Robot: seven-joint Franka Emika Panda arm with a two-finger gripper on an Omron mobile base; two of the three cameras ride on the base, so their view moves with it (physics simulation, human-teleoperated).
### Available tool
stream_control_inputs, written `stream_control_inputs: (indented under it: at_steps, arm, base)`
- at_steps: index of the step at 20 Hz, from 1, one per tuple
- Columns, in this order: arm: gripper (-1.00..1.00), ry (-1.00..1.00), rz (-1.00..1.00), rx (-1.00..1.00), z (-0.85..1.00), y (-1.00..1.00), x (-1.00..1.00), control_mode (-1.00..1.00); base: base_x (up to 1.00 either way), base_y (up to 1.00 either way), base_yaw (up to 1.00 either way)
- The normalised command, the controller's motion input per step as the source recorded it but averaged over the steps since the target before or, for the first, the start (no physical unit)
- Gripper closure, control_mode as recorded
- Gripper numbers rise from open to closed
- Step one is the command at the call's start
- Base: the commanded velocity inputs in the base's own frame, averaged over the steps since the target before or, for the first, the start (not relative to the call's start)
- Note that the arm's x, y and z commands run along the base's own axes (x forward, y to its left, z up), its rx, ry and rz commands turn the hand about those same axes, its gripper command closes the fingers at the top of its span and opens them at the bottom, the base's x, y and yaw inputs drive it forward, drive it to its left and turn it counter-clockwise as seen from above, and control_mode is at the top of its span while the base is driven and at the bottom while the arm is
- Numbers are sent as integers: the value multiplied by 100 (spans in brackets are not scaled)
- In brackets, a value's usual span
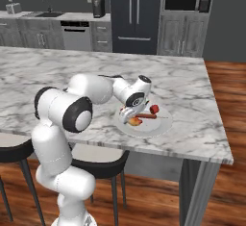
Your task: Place one cooked food and one vegetable from the large plate to each tupperware container.
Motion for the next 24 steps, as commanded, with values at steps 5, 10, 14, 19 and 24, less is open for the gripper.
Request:
stream_control_inputs:
  at_steps: [5, 10, 14, 19, 24]
  arm:
    - [100, 22, -6, -3, 95, 99, -1, -100]
    - [100, 28, -28, 0, 44, 100, 0, -100]
    - [100, 18, -48, 0, 1, 100, 0, -100]
    - [100, 1, -49, 3, -1, 100, 11, -100]
    - [100, -6, -44, -1, -2, 100, 31, -100]
  base:
    - [0, 0, 0]
    - [0, 0, 0]
    - [0, 0, 0]
    - [0, 0, 0]
    - [0, 0, 0]
